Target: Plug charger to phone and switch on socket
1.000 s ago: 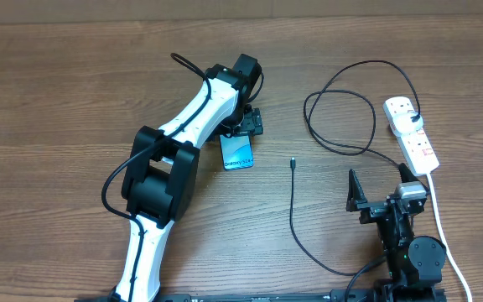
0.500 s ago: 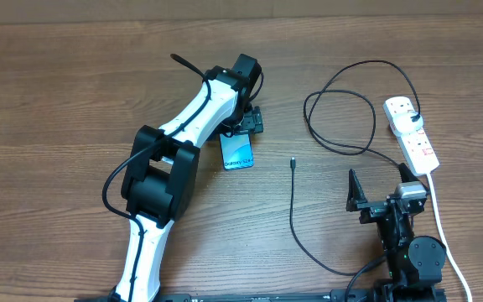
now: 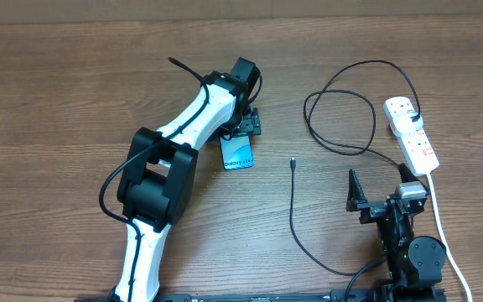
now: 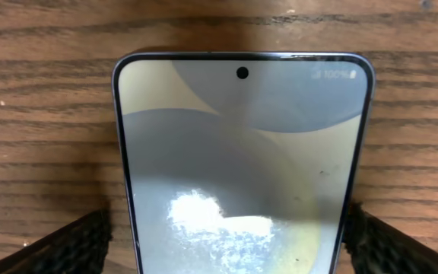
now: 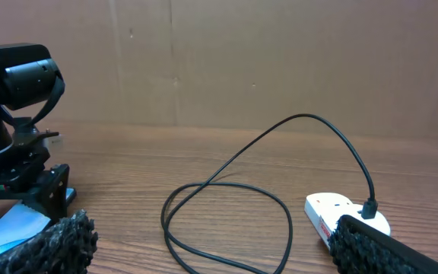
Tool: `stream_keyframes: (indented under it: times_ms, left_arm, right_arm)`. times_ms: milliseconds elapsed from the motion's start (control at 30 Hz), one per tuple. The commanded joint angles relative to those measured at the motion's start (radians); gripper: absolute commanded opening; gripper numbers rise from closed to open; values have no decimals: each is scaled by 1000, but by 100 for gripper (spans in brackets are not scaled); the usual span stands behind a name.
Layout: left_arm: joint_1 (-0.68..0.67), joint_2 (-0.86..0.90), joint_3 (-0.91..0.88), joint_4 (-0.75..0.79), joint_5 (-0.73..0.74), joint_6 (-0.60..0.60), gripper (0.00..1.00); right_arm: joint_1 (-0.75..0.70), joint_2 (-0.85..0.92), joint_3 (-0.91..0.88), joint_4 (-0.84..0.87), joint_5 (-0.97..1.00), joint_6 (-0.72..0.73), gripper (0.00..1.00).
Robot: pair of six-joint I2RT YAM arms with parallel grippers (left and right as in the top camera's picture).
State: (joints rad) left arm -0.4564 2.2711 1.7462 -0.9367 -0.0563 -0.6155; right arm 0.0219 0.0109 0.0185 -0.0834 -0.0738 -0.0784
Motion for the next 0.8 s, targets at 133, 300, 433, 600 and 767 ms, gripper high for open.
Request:
stream_keyframes:
  times_ms: [133, 300, 433, 600, 767]
  left_arm:
    - [6, 48, -53, -6, -2, -2, 78]
    - [6, 48, -52, -7, -1, -2, 78]
    - [6, 48, -46, -13, 6, -2, 77]
    - [6, 48, -35, -37, 23, -2, 97]
    - [6, 48, -35, -58, 82, -2, 98]
  right_arm:
    - [7, -8, -10, 3, 2, 6, 100]
    - [7, -8, -10, 3, 2, 6, 100]
    - [7, -8, -10, 3, 2, 6, 100]
    - [7, -8, -10, 3, 2, 6, 100]
    - [7, -8, -10, 3, 2, 6, 100]
